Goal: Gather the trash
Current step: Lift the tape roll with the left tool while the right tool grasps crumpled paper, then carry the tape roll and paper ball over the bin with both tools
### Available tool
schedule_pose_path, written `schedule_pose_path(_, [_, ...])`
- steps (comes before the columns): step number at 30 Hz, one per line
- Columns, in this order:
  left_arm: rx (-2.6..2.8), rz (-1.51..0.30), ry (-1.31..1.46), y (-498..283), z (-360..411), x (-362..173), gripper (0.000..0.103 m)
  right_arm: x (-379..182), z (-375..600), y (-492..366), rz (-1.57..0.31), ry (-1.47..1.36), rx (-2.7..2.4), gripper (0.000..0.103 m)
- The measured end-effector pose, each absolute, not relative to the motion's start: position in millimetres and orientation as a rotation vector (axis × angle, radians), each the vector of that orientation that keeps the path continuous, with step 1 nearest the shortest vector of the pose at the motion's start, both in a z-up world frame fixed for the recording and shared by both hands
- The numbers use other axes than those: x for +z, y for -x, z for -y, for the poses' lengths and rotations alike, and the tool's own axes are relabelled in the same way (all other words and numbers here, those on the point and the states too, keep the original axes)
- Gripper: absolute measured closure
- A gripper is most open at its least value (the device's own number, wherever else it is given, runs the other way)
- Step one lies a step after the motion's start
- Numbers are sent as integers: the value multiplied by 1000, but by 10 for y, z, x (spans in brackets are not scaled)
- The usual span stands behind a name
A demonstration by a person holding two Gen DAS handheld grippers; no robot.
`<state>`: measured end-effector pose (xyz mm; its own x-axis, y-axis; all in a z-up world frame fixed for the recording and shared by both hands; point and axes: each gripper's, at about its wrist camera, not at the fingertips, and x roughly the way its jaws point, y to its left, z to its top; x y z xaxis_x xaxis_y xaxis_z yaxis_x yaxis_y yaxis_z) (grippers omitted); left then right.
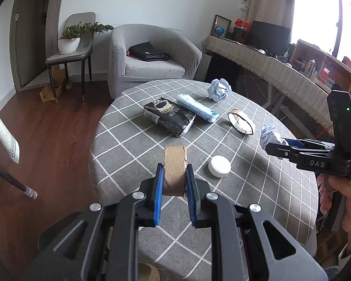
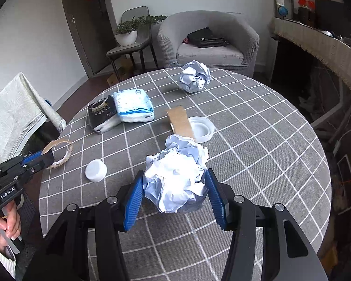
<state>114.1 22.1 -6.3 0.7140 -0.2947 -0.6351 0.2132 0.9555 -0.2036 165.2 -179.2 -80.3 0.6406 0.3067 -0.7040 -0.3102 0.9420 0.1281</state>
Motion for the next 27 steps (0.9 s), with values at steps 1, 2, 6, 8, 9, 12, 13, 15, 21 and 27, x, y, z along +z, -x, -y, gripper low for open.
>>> schedule_pose_path(1, [-279,-722,119,-1098,-270,-56,83,-800,1750,-1617,-798,4,357,50])
schedule_pose_path(2, [-276,-721,119,-1059,-311,-54,83,-799,1700,-1581,-795,4,365,50])
schedule_pose_path(6, [-262,-727,111,-928,-465,-64,83,-823,1506,-1462,-787,-3,391,50])
schedule_pose_path(8, [-250,-732,109,-853,-578,-88,83,-837,1381,-1405,-785,3,406,50])
schedule_pose_path(9, [-245,-734,108,-822,-632,-98,83,-833,1318,-1377,-782,5,414,50])
schedule_pose_path(12, [-225,-743,123,-743,-827,-132,83,-789,1135,-1276,-763,14,444,50])
schedule_pose_path(13, [-218,-745,128,-722,-882,-139,83,-774,1081,-1246,-755,14,453,50])
schedule_pose_path(15, [-206,-752,138,-680,-1001,-164,83,-759,981,-1193,-747,15,474,50])
schedule_pose_path(21, [-169,-773,139,-575,-1239,-245,83,-778,677,-1106,-748,24,517,50])
schedule_pose_path(27, [-139,-809,139,-515,-1467,-383,83,-758,381,-1021,-741,33,560,50])
